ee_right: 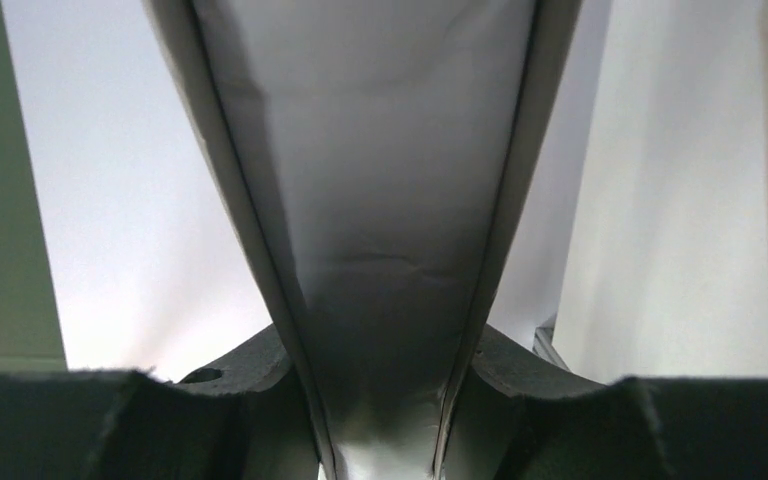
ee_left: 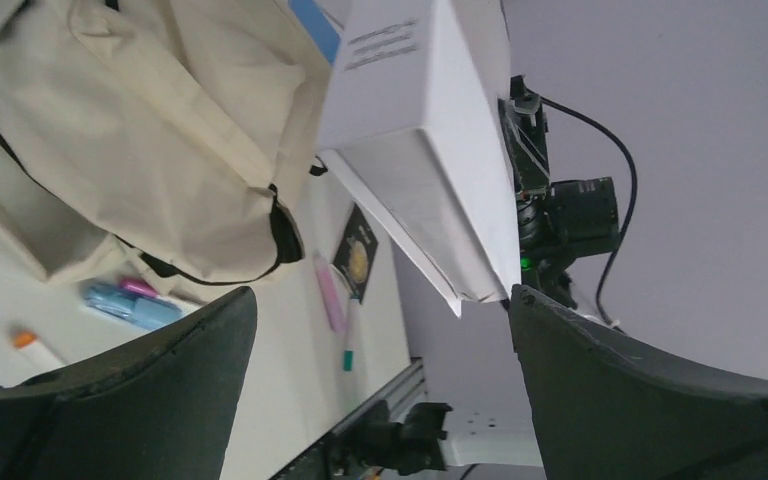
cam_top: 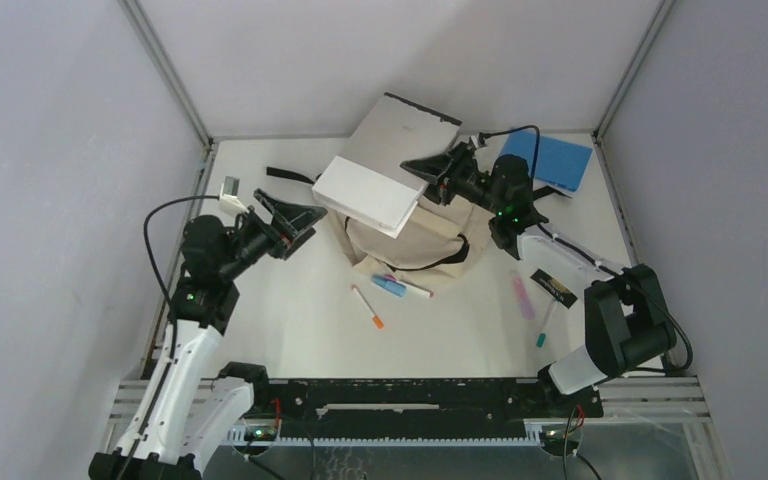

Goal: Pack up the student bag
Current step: Pick up the book from the center of the board.

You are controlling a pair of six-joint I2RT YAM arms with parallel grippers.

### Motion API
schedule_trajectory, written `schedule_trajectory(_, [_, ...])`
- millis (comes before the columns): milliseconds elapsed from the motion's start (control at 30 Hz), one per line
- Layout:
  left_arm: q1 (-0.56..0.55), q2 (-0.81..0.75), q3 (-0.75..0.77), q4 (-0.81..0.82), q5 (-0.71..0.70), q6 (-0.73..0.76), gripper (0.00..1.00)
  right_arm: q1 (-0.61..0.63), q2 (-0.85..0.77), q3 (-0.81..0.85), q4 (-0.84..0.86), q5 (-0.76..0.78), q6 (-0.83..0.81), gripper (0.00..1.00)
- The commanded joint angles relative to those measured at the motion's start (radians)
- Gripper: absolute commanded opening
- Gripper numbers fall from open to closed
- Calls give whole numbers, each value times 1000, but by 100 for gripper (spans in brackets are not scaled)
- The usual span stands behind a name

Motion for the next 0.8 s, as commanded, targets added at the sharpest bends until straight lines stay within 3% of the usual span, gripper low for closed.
schedule_trajectory(0, [3,-8,-73,293,65,-177,100,36,26,8,279,-4,77,28])
schedule_trajectory(233, [-6,39,-155,526,84,-284,100,54,56,8,328,-19,103,29])
schedule_trajectory(600, [-63,101,-111,572,43,-247,100,112,102,8,408,5,160,29])
schedule_trajectory(767, [-85,117,-77,571,14,-231,85,154,156,8,503,19,201,30])
